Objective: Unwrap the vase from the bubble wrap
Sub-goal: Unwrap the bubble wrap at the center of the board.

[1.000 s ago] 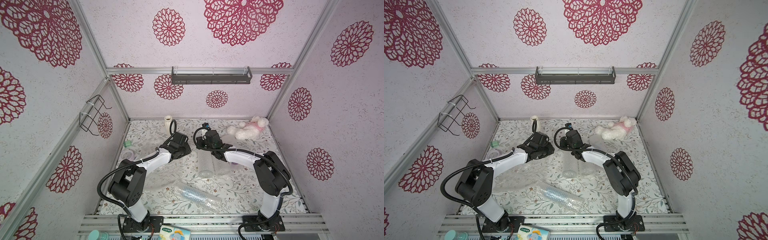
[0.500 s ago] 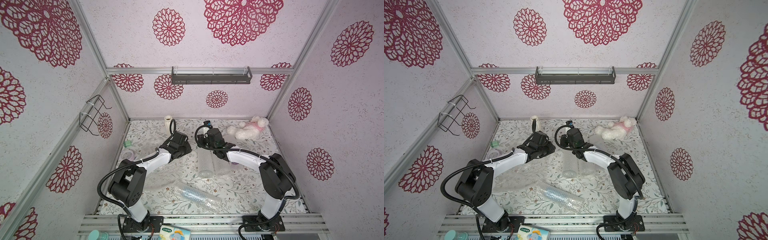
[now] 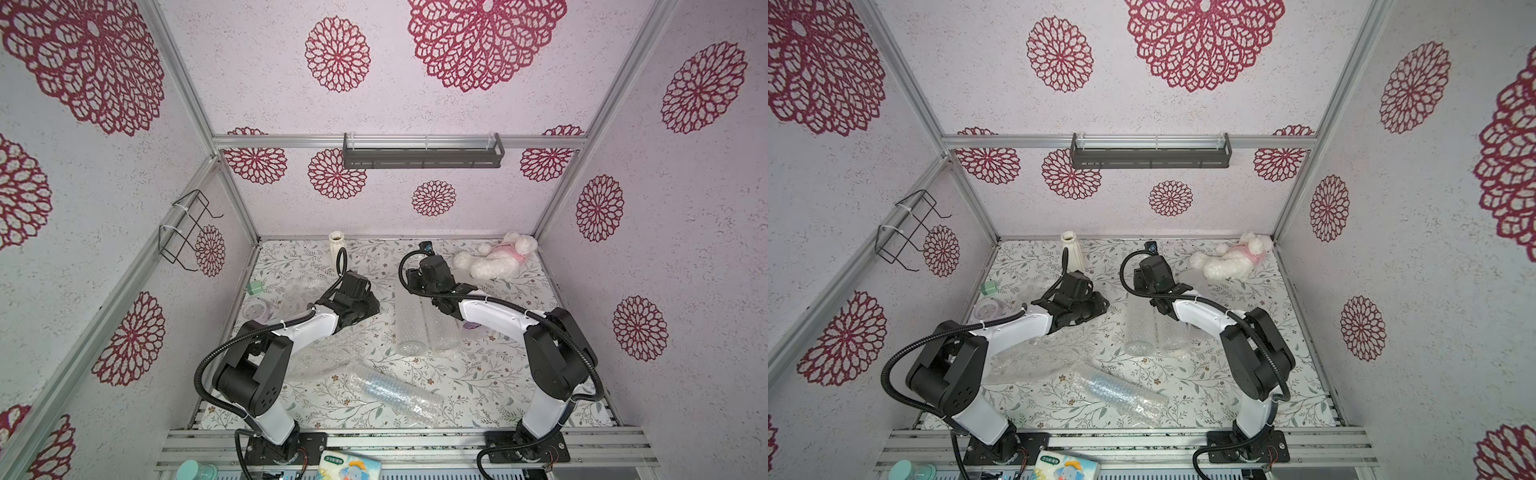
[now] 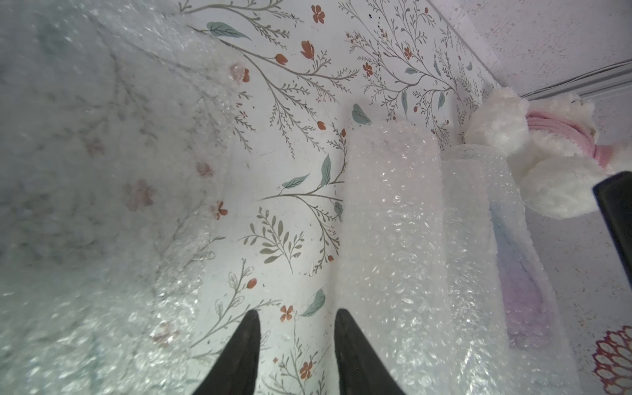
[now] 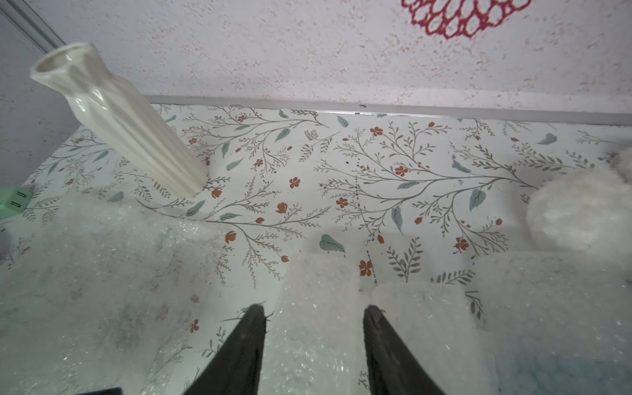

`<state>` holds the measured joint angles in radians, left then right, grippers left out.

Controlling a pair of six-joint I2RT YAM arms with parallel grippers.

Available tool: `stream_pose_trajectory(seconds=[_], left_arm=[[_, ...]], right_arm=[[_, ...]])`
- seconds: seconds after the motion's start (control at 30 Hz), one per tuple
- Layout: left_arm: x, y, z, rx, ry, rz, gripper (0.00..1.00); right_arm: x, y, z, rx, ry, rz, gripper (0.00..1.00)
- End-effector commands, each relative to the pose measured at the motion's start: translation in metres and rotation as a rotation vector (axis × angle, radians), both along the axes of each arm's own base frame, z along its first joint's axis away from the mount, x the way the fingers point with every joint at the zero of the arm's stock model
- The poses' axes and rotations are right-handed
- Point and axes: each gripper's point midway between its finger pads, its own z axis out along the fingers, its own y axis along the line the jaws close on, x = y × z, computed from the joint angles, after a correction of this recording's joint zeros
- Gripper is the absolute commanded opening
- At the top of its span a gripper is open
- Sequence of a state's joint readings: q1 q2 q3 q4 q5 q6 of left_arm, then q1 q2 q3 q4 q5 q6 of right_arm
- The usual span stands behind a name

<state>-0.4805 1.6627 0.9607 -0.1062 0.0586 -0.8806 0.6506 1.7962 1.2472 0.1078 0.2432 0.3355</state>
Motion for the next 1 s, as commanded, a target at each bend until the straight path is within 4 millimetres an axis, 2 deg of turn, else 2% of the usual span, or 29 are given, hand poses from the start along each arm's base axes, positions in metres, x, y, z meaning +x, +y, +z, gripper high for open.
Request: stream_pose_trajectory(seconds=[0.0, 0.17, 0.4, 0.5, 0.7, 0.83, 0.97], left_arm=[[0.008, 0.000, 0.020, -0.021, -0.081, -0.008, 0.40], [0.010, -0.003, 0.014, -0.038, -0.073, -0.016, 0.40], [0.012, -0.008, 0.006, -0.053, -0.058, -0.031, 0.39], [0.012, -0.008, 0.007, -0.057, -0.061, -0.026, 0.39], [0.010, -0.006, 0.008, -0.062, -0.060, -0.019, 0.39], [0.010, -0.008, 0.009, -0.071, -0.060, -0.020, 0.39], [0.013, -0.011, 0.012, -0.073, -0.066, -0.020, 0.39]], right_arm=[[0.009, -0.001, -0.006, -0.031, 0.020, -0.038, 0.50], [0.012, 0.003, -0.022, -0.028, 0.068, -0.049, 0.44], [0.004, -0.002, -0.037, -0.038, 0.112, -0.069, 0.36], [0.002, 0.002, -0.037, -0.031, 0.120, -0.062, 0.27], [-0.007, 0.004, -0.039, -0.031, 0.133, -0.056, 0.20], [-0.010, 0.005, -0.034, -0.026, 0.125, -0.053, 0.00], [-0.012, 0.001, -0.025, -0.014, 0.104, -0.057, 0.00]])
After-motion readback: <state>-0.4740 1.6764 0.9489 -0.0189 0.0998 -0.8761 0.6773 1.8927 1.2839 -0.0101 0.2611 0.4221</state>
